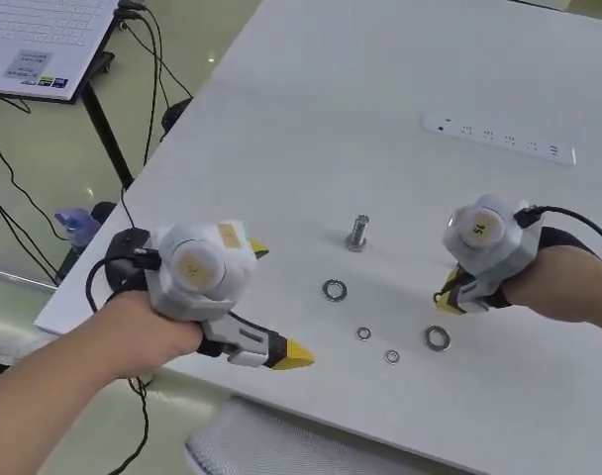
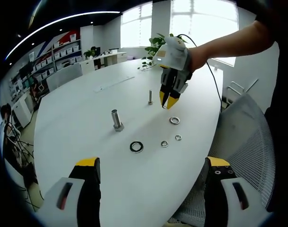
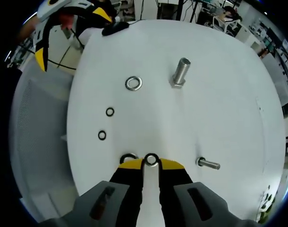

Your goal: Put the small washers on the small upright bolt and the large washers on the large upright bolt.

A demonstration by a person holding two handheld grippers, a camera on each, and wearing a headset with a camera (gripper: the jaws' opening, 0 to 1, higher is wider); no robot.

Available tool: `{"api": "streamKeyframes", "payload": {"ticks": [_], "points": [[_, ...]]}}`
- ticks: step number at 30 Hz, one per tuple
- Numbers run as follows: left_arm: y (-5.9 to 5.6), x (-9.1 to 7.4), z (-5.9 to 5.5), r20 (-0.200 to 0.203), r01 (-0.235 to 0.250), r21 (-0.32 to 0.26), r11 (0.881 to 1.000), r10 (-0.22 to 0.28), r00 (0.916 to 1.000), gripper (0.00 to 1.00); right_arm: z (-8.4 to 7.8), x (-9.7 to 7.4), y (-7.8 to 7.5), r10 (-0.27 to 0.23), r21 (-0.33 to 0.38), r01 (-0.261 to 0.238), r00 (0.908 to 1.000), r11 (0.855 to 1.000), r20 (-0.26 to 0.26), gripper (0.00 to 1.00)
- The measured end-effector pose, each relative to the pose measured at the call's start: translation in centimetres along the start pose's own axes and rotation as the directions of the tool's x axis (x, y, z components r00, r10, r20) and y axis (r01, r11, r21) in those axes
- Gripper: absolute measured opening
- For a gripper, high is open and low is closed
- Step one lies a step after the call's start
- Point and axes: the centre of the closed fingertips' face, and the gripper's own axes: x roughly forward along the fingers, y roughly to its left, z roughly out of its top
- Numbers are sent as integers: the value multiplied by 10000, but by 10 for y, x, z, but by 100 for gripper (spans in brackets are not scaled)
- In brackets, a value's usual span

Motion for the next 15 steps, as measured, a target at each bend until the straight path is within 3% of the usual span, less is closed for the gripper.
{"api": "streamKeyframes", "payload": {"ticks": [8, 10, 15], "points": [[-3, 1, -2, 39, 80, 59, 10000, -80, 10000, 94, -20, -9, -5, -14, 269, 15, 10000, 9996, -39, 12], [-5, 2, 0, 153, 153, -126, 9998, -151, 9998, 94, -25, -12, -9, -78, 434, 78, 10000, 9990, 7, 12], [-6, 4, -4, -9, 233, -164, 9996, -233, 9997, 96, -36, -19, -22, -273, 809, 270, 9996, 9964, 26, 12]]}}
